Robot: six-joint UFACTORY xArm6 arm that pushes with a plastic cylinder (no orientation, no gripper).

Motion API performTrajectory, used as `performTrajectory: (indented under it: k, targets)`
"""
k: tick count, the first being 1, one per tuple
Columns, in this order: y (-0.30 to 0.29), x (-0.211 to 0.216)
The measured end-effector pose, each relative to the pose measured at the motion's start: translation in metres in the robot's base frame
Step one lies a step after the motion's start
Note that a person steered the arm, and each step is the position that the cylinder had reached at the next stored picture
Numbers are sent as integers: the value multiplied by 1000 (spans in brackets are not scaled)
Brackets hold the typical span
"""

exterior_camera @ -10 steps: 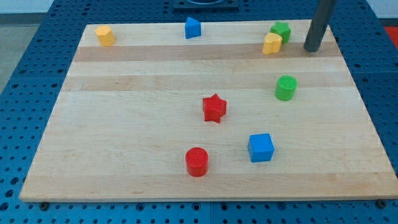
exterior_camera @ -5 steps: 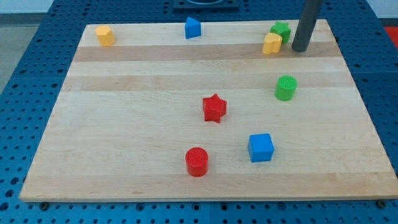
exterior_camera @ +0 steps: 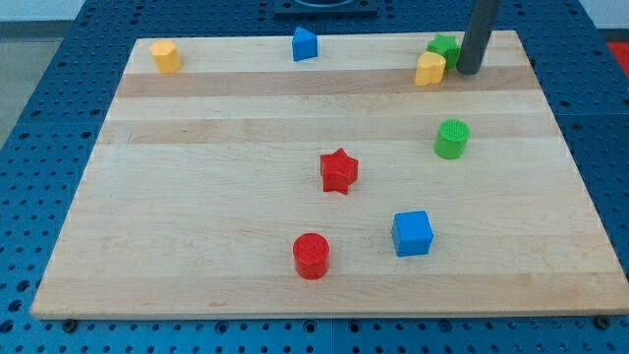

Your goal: Place the heart diagonally top left to the red circle

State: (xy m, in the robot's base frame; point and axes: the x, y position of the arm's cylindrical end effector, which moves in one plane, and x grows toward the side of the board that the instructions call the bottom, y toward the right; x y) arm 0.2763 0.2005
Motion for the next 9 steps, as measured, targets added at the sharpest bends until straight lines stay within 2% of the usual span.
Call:
performTrajectory:
  k: [1,5,6,9]
  targets:
    - [-17,0]
    - [-156,20]
    - [-176,20]
    - [-178,12]
